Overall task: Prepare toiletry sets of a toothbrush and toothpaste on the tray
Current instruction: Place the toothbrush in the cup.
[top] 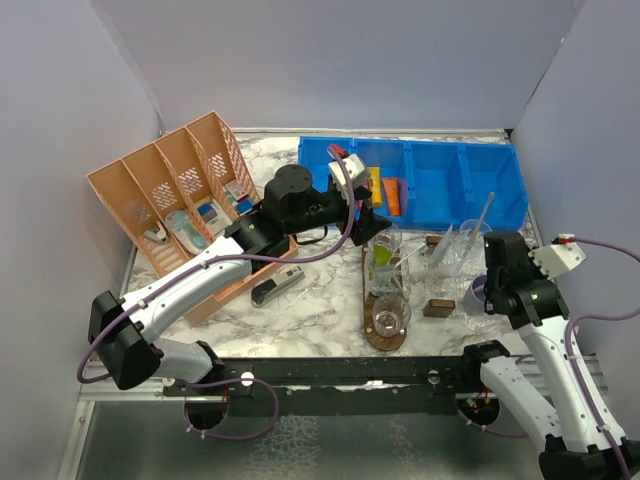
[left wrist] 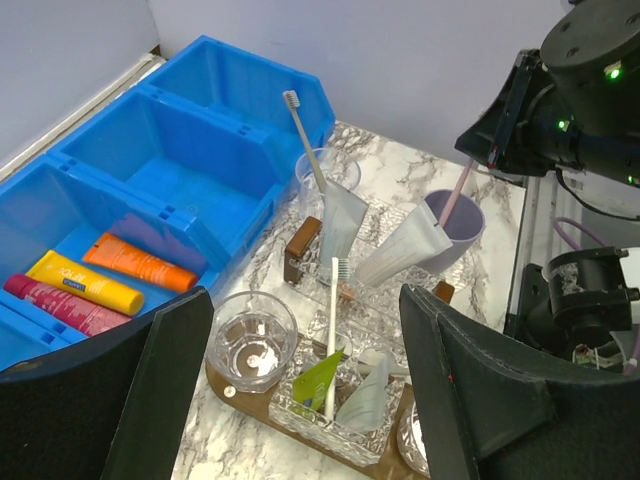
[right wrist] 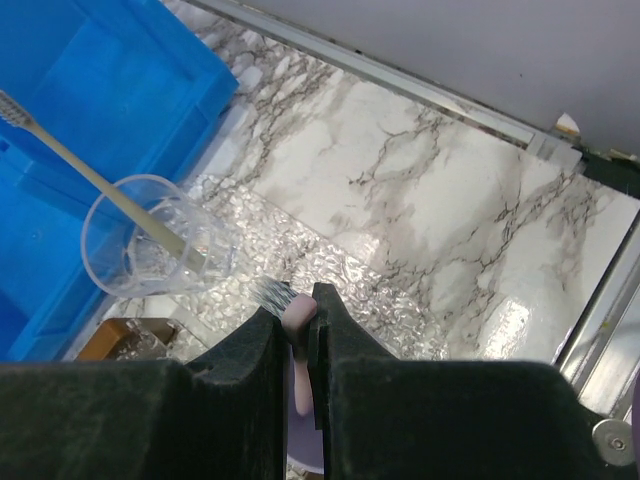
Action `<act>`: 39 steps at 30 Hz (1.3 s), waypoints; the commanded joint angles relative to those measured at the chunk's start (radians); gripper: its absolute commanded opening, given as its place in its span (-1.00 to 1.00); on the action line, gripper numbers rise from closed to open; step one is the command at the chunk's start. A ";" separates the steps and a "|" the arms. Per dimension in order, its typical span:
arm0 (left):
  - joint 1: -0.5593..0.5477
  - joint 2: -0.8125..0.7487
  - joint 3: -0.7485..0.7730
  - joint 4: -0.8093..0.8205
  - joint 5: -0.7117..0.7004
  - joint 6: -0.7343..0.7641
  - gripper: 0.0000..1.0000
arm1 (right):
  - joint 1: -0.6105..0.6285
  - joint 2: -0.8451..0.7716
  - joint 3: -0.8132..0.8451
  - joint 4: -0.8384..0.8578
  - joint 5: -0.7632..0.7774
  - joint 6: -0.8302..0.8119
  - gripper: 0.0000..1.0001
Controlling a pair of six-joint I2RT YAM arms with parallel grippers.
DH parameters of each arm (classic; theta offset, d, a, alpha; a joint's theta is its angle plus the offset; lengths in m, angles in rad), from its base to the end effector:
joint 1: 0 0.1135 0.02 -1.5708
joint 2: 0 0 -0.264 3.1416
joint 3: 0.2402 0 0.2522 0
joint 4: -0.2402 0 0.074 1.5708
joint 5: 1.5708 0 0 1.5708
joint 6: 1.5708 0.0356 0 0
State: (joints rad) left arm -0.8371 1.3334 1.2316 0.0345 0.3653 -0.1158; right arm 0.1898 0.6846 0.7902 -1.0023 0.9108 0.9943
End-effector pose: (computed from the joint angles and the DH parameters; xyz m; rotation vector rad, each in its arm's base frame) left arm 0.2013 -0.2423 0.3977 0.8800 1.4963 -1.0142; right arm 0.1159 -0.0064 0.2911 1.1370 1.7653 -0.4363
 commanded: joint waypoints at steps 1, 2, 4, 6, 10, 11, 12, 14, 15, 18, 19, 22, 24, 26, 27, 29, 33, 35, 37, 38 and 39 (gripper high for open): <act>0.004 0.004 -0.012 0.009 -0.051 0.015 0.57 | 0.000 0.003 -0.055 0.003 0.029 0.143 -0.98; 0.004 0.003 -0.012 0.009 -0.061 0.018 0.57 | 0.000 0.003 -0.065 0.004 0.024 0.148 -0.98; 0.006 0.000 -0.018 0.007 -0.083 0.026 0.57 | 0.000 0.008 -0.077 -0.004 0.016 0.169 -0.93; 0.011 -0.002 -0.020 0.008 -0.107 0.024 0.57 | 0.000 0.014 -0.088 0.000 0.005 0.179 -0.86; 0.027 -0.011 -0.027 0.016 -0.128 0.005 0.57 | 0.000 0.024 -0.090 -0.013 -0.007 0.190 -0.63; 0.029 -0.016 -0.033 0.022 -0.133 0.005 0.57 | 0.000 0.024 -0.086 -0.021 -0.006 0.192 -0.58; 0.030 -0.022 -0.037 0.026 -0.141 0.007 0.57 | 0.000 0.023 -0.078 -0.032 -0.002 0.197 -0.51; 0.034 -0.025 -0.038 0.027 -0.156 0.009 0.57 | 0.000 0.019 -0.064 -0.060 0.008 0.214 -0.32; 0.037 -0.026 -0.038 0.025 -0.158 0.005 0.57 | 0.000 0.015 -0.057 -0.073 0.013 0.221 -0.19; 0.042 -0.032 -0.043 0.035 -0.152 -0.005 0.57 | 0.000 -0.003 -0.034 -0.098 0.020 0.220 -0.11; 0.042 -0.036 -0.046 0.039 -0.156 -0.007 0.57 | 0.000 -0.013 -0.025 -0.100 0.021 0.209 -0.09; 0.045 -0.047 -0.057 0.046 -0.186 -0.007 0.57 | 0.000 -0.041 0.015 -0.119 0.038 0.181 -0.01; 0.051 -0.055 -0.062 0.048 -0.218 -0.013 0.57 | 0.000 -0.068 0.046 -0.094 0.045 0.106 0.08; 0.066 -0.066 -0.065 0.045 -0.263 -0.019 0.57 | 0.000 -0.097 0.066 -0.017 0.037 -0.038 0.20; 0.076 -0.076 -0.070 0.046 -0.287 -0.024 0.57 | 0.000 -0.113 0.078 0.024 0.026 -0.102 0.24; 0.112 -0.105 -0.091 0.063 -0.331 -0.039 0.59 | 0.000 -0.156 0.099 0.131 -0.024 -0.259 0.31; 0.219 -0.169 -0.115 0.085 -0.396 -0.100 0.61 | 0.000 -0.282 0.113 0.381 -0.319 -0.693 0.36; 0.272 -0.207 -0.127 0.096 -0.405 -0.113 0.62 | 0.000 -0.354 0.124 0.452 -0.558 -0.867 0.39; 0.301 -0.246 -0.133 0.098 -0.424 -0.088 0.63 | -0.001 -0.427 0.140 0.483 -0.733 -0.952 0.77; 0.303 -0.266 -0.132 0.094 -0.445 -0.062 0.63 | 0.000 -0.457 0.143 0.498 -0.805 -0.978 0.85; 0.303 -0.287 -0.135 0.093 -0.473 -0.038 0.63 | 0.000 -0.485 0.145 0.520 -0.855 -1.006 0.86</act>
State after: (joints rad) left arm -0.5476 1.1385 1.0988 0.0769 -0.0086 -0.1913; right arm 0.1898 0.3054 0.8997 -0.6701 0.4702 0.3073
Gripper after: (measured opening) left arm 0.811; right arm 0.867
